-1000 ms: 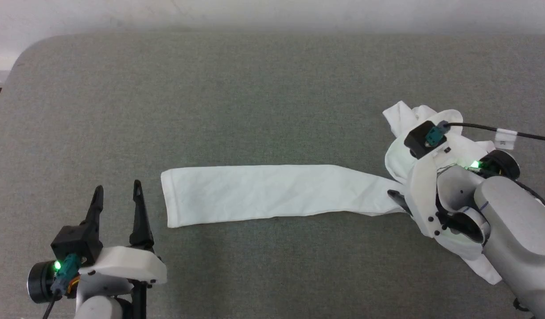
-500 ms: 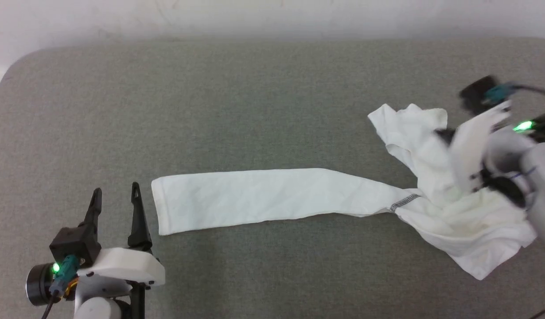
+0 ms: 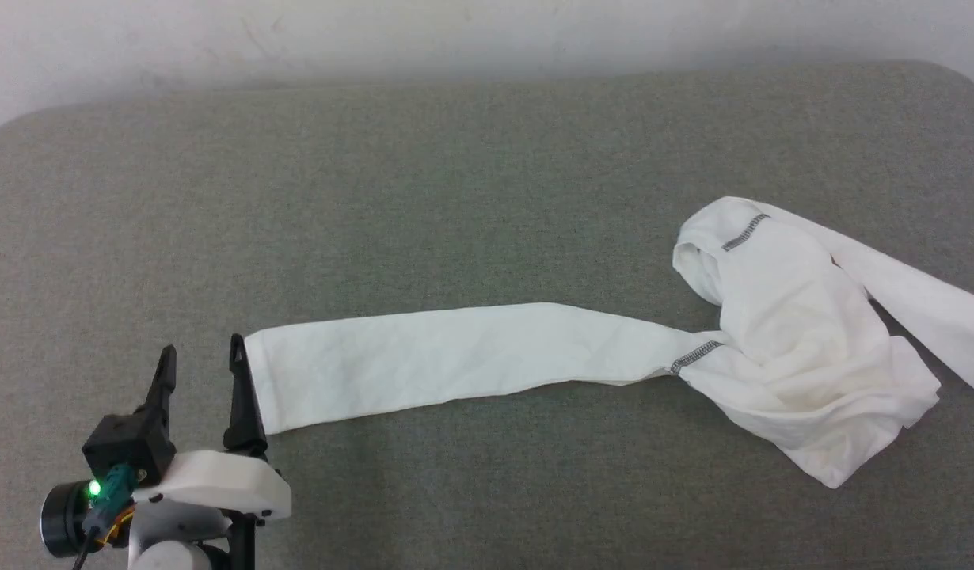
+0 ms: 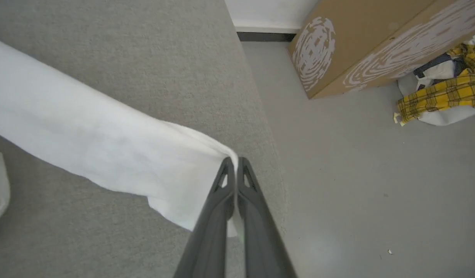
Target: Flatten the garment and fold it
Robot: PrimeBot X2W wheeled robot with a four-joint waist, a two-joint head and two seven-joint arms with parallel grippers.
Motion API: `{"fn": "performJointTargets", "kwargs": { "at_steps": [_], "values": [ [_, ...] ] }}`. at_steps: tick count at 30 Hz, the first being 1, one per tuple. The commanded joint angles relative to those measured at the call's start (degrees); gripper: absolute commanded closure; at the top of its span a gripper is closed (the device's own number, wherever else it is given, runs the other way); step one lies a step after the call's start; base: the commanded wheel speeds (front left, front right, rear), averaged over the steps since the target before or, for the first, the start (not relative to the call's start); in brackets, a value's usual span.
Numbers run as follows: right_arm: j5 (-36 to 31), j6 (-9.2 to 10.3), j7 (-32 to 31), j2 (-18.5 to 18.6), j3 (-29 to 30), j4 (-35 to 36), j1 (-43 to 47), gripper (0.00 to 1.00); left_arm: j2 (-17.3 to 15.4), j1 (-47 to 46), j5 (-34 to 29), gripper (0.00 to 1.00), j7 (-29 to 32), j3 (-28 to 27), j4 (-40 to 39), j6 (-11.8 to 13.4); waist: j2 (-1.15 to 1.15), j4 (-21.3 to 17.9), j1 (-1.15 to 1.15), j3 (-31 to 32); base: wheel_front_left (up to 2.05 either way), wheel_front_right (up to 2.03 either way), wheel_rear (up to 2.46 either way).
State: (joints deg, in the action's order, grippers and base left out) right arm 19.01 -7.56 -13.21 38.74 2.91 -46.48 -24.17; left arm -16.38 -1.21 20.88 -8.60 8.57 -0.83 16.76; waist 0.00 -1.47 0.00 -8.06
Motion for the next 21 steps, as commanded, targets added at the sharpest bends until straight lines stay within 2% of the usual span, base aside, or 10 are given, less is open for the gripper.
{"fn": "performJointTargets", "kwargs": {
  "at_steps": [1, 4, 5, 6, 7, 11, 14, 17, 21],
  "values": [
    [-3.11, 0.08, 1.47, -1.29, 4.49, -1.53, 2.67, 1.0, -0.41, 0.66, 0.27, 0.0, 0.12, -0.12, -0.3, 0.46, 0.0, -0.29, 0.0, -0.19, 0.0, 0.0, 0.0],
    [-10.11, 0.08, 2.67, -4.56, 13.44, -3.65, 6.57, 1.0, -0.74, 0.8, 0.3, 0.0, 0.43, -0.1, -0.46, 0.49, 0.0, -0.62, 0.0, -0.35, 0.0, 0.0, 0.0],
    [-12.38, 0.08, 2.93, -6.18, 15.95, -3.85, 7.59, 0.71, -0.86, 0.85, 0.31, 0.0, 0.53, -0.12, -0.5, 0.52, 0.0, -0.74, 0.0, -0.36, 0.0, 0.0, 0.0],
    [-14.65, 0.08, 3.51, -7.9, 17.94, -3.34, 8.27, 0.22, -0.98, 0.87, 0.31, 0.0, 0.66, -0.1, -0.52, 0.52, 0.0, -0.82, 0.0, -0.39, 0.0, 0.0, 0.0],
    [-16.47, 0.08, 4.42, -9.8, 19.91, -2.2, 8.54, 0.0, -1.1, 0.88, 0.32, 0.0, 0.8, -0.07, -0.53, 0.51, 0.0, -0.89, 0.0, -0.33, 0.0, 0.0, 0.0],
    [-22.37, 0.08, 9.25, -17.3, 24.86, 5.16, 9.48, 0.0, -1.65, 1.09, 0.39, 0.0, 1.5, -0.01, -0.51, 0.5, 0.0, -1.18, 0.0, 0.01, 0.0, 0.0, 0.0],
    [-24.33, 0.08, 13.0, -22.23, 26.03, 12.49, 10.05, 0.0, -2.05, 1.34, 0.47, 0.0, 2.08, -0.01, -0.44, 0.56, 0.0, -1.33, 0.0, 0.67, 0.0, 0.0, 0.0],
    [-24.24, 0.08, 15.22, -25.7, 23.55, 19.54, 11.16, 0.0, -2.46, 1.57, 0.5, 0.0, 2.71, 0.1, -0.46, 0.58, 0.0, -1.21, 0.0, 1.41, 0.0, 0.0, 0.0],
    [-21.34, 0.08, 16.04, -28.09, 16.46, 27.25, 13.65, 0.0, -2.94, 2.11, 0.52, 0.0, 3.4, 0.3, -0.33, 0.6, 0.0, -1.06, 0.0, 2.63, 0.0, 0.0, 0.0]
  ]
}}
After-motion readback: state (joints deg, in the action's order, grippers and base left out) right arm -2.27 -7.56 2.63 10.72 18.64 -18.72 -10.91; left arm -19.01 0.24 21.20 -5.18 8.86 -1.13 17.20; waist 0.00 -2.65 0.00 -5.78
